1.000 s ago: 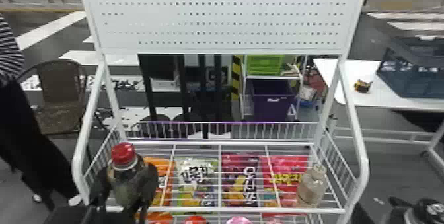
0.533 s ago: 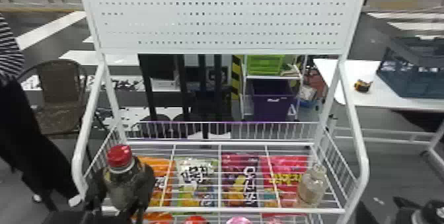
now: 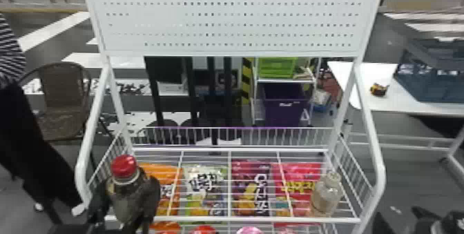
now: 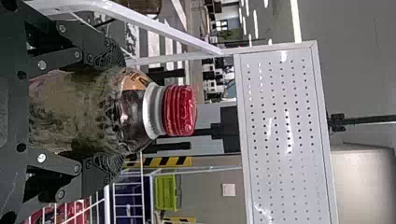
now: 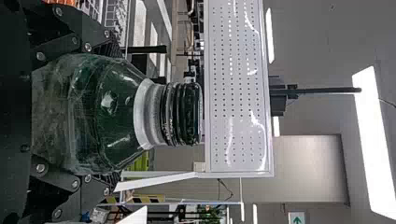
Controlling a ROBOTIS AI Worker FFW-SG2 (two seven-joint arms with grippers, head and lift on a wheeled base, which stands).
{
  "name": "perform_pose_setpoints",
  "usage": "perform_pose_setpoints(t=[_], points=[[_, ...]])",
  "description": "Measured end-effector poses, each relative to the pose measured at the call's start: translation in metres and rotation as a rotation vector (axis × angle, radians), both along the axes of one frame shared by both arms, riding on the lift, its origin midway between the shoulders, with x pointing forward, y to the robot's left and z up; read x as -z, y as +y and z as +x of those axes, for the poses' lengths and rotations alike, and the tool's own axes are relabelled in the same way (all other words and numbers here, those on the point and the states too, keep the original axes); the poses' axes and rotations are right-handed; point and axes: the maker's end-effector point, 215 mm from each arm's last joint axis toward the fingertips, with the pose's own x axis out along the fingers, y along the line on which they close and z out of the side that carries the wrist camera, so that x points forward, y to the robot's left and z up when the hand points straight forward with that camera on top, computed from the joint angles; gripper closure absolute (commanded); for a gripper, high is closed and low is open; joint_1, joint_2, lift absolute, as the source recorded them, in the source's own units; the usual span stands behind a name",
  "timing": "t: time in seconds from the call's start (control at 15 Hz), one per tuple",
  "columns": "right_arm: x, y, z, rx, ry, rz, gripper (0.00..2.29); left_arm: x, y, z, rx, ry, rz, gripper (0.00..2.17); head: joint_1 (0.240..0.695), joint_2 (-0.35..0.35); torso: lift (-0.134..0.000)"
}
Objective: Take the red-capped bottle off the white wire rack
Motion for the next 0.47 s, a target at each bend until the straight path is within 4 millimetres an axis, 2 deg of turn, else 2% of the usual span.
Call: perform_pose_setpoints(t=[0.47], points=[[0.0045,-0.0005,0.0000,0.001,0.008,0.002,0.48,-0.0042,0.0001,0.0003,-0.001,-0.009,-0.002,1.98,0.499,0.000,0.000]])
